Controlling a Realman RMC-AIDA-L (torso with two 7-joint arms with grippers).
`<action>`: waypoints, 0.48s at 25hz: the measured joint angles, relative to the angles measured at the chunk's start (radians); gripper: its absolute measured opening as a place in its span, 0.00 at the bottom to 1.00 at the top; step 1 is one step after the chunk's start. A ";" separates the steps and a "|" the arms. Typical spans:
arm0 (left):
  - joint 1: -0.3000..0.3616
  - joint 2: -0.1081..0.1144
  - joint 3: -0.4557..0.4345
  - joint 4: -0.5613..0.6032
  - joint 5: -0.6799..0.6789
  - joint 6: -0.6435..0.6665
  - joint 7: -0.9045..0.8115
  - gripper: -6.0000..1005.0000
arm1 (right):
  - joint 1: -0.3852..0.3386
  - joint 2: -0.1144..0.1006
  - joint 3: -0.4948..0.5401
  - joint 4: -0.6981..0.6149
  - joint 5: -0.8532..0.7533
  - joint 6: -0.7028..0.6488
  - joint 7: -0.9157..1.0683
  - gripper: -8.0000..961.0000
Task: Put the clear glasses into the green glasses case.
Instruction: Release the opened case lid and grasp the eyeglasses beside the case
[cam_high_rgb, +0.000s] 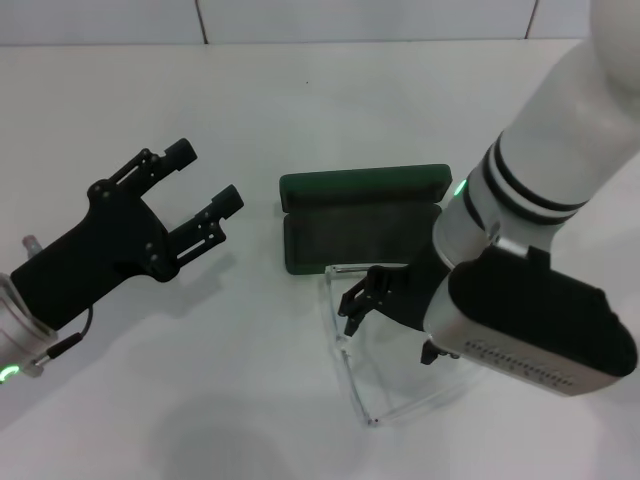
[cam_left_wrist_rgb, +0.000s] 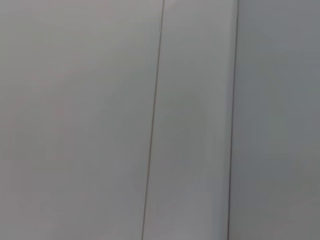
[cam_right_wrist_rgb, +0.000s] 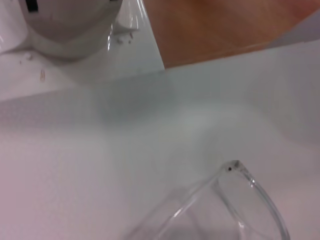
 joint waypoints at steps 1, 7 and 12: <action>0.000 0.000 0.000 0.006 -0.001 -0.004 0.006 0.77 | 0.002 0.000 -0.010 0.000 -0.003 0.007 0.004 0.87; -0.006 0.000 0.000 0.030 -0.012 -0.024 0.028 0.77 | 0.020 0.001 -0.060 0.009 -0.006 0.047 0.018 0.81; -0.011 0.000 0.000 0.031 -0.022 -0.028 0.029 0.77 | 0.030 0.000 -0.116 0.010 -0.003 0.094 0.039 0.75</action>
